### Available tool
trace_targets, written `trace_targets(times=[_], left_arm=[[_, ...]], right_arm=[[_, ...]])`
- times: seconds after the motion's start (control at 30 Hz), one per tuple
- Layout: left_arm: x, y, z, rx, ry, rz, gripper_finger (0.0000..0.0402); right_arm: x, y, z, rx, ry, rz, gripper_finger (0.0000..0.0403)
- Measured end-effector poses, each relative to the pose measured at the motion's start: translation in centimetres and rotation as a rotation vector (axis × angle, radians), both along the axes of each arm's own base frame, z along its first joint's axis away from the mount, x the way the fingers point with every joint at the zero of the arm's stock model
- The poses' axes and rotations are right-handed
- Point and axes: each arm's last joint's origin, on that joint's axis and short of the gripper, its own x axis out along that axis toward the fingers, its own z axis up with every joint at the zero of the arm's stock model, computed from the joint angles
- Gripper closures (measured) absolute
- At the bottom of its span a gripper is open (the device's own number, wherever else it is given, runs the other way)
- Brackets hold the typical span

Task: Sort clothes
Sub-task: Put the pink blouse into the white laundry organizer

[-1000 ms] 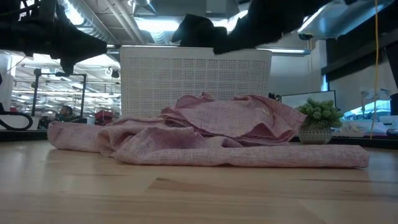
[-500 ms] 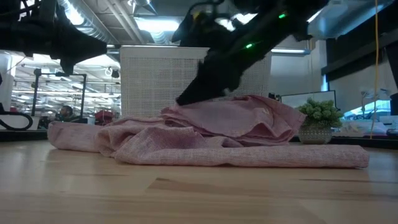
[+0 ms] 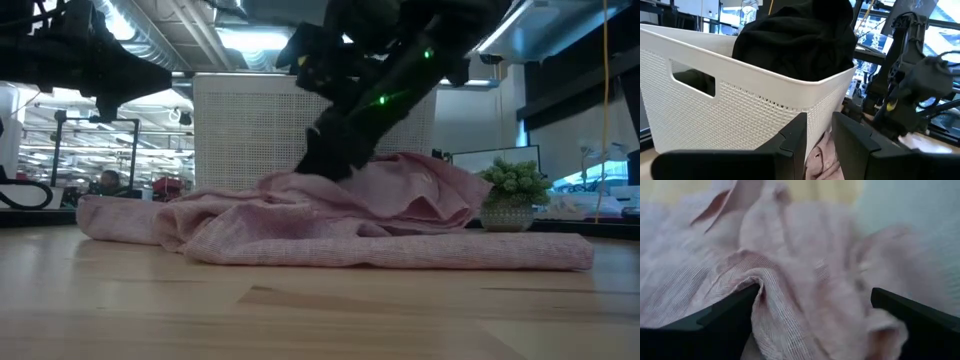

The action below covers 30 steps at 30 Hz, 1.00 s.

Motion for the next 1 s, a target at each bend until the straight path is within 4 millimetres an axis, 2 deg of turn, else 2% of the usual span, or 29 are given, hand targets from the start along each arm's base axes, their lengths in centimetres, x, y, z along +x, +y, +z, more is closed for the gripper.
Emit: trace_targets(times=[0.33, 0.43, 0.53, 0.7, 1.0], left_arm=[[0.0, 0.0, 0.0, -0.002, 0.004, 0.002, 0.0315], [0.0, 0.0, 0.0, 0.001, 0.006, 0.005, 0.0315], [0.0, 0.0, 0.0, 0.0, 0.004, 0.007, 0.0315], [0.0, 0.0, 0.0, -0.002, 0.003, 0.007, 0.0315], [0.0, 0.0, -0.1, 0.002, 0.008, 0.01, 0.0315]], right_arm=[[0.7, -0.9, -5.6, 0.104, 0.118, 0.016, 0.0006], [0.7, -0.8, -6.2, 0.17, 0.13, 0.018, 0.0008], [0.7, -0.7, -6.3, 0.22, 0.138, 0.011, 0.0027], [0.7, -0.6, -6.4, 0.24, 0.139, 0.03, 0.0115], [0.9, -0.9, -6.2, 0.294, 0.151, 0.082, 0.0342]])
